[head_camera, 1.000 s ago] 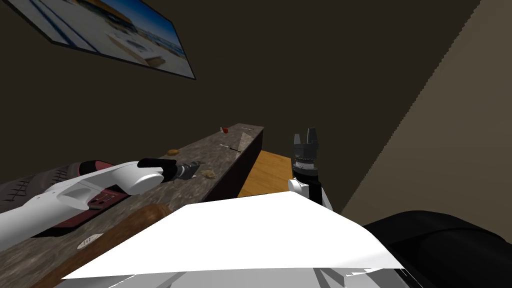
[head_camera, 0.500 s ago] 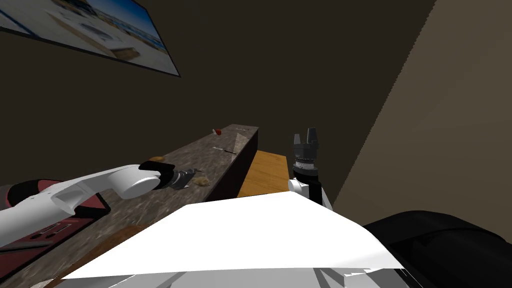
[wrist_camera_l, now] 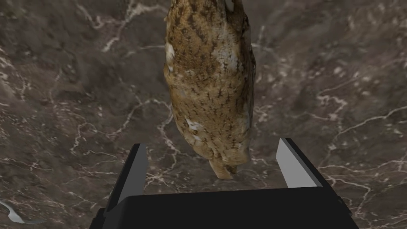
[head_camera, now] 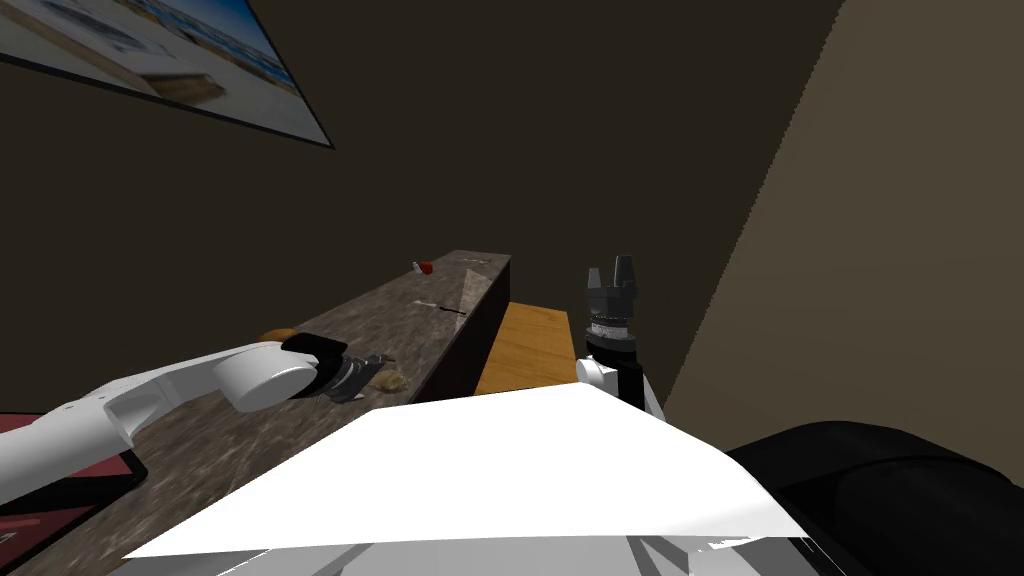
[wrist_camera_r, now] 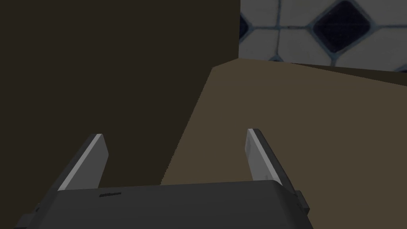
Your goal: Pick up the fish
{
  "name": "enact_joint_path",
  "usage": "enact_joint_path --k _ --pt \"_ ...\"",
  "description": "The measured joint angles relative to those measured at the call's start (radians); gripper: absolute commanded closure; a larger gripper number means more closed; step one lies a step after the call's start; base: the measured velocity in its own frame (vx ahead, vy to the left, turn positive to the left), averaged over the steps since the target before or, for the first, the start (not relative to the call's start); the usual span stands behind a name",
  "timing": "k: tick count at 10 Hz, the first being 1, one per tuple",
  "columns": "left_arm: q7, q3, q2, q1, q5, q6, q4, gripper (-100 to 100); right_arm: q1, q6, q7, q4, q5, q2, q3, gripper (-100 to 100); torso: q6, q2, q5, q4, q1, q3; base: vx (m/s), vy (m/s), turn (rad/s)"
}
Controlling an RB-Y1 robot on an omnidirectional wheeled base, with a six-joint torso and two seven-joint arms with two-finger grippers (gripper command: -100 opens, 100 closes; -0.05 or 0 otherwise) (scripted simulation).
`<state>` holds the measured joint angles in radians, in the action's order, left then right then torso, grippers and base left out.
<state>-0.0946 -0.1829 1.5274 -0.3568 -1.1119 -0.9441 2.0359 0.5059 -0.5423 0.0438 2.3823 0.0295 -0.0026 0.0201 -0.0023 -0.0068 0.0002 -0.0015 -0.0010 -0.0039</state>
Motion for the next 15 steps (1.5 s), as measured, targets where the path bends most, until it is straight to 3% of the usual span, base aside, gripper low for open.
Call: enact_joint_path --k 1,2,5,6,10,11,12,14,15 --pt "0.0 0.001 0.001 -0.002 -0.001 0.002 0.0 0 0.0 0.0 0.0 0.0 0.0 0.0 0.0 0 0.0 0.002 0.0 0.001 0.0 0.001 0.0 0.0 0.0" --pt "0.0 0.001 0.001 -0.002 -0.001 0.002 0.0 -100 0.0 0.0 0.0 0.0 0.0 0.0 0.0 0 0.0 0.004 0.0 0.001 0.0 0.002 0.004 -0.005 -0.077" --pt "0.027 -0.021 -0.051 -0.012 0.037 0.03 -0.052 -100 0.0 0.0 0.0 0.0 0.0 0.0 0.0 0 0.0 0.004 0.0 0.001 0.0 0.003 0.002 -0.006 -0.05" --pt "0.027 -0.022 -0.053 -0.012 0.039 0.031 -0.053 100 0.0 0.0 0.0 0.0 0.0 0.0 0.0 0 0.0 0.005 0.0 0.001 0.0 0.003 -0.002 0.001 0.017" --pt "0.026 -0.022 -0.054 -0.013 0.038 0.031 -0.053 100 0.0 0.0 0.0 0.0 0.0 0.0 0.0 0 0.001 0.004 0.0 0.001 0.0 0.003 0.0 0.0 0.0" --pt "0.026 -0.023 -0.054 -0.013 0.039 0.031 -0.053 0 0.0 0.0 0.0 0.0 0.0 0.0 0.0 0 0.001 0.004 -0.001 0.001 0.0 0.003 0.0 0.0 0.0" --pt "0.026 -0.023 -0.054 -0.013 0.039 0.031 -0.053 100 0.0 0.0 0.0 0.0 0.0 0.0 0.0 0 0.001 0.004 -0.001 0.001 0.0 0.003 -0.002 0.006 0.098" --pt "0.015 -0.005 -0.014 -0.004 0.005 0.014 -0.021 100 0.0 0.0 0.0 0.0 0.0 0.0 0.0 0 0.0 0.005 -0.001 0.002 -0.001 0.003 -0.002 0.007 0.061" --pt "0.014 -0.004 -0.012 -0.001 0.003 0.01 -0.019 0 0.0 0.0 0.0 0.0 0.0 0.0 0.0 0 0.001 0.005 -0.001 0.001 -0.001 0.003 0.0 0.0 0.0"
